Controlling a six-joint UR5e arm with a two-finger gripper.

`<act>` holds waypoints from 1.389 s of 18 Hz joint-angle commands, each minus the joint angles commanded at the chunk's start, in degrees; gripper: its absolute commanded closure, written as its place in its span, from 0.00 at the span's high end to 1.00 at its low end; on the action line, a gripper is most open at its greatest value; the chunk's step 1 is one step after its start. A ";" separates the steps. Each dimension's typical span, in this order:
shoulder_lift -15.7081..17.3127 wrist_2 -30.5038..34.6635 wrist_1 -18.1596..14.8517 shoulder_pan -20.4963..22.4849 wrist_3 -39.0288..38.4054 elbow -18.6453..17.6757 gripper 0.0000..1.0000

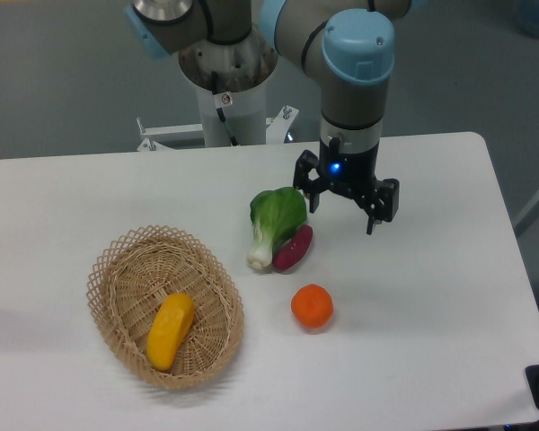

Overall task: Pick up the mango from the basket
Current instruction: 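Move the open gripper over the wicker basket above the yellow mango, then lower the gripper onto the yellow mango and close on it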

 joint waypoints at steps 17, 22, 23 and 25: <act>-8.69 2.09 12.14 -20.30 -27.61 -2.38 1.00; -13.44 4.04 14.94 -23.47 -30.34 -1.94 1.00; -14.23 4.04 15.48 -23.91 -30.34 -2.29 1.00; -15.72 4.39 16.01 -24.53 -30.17 -2.38 1.00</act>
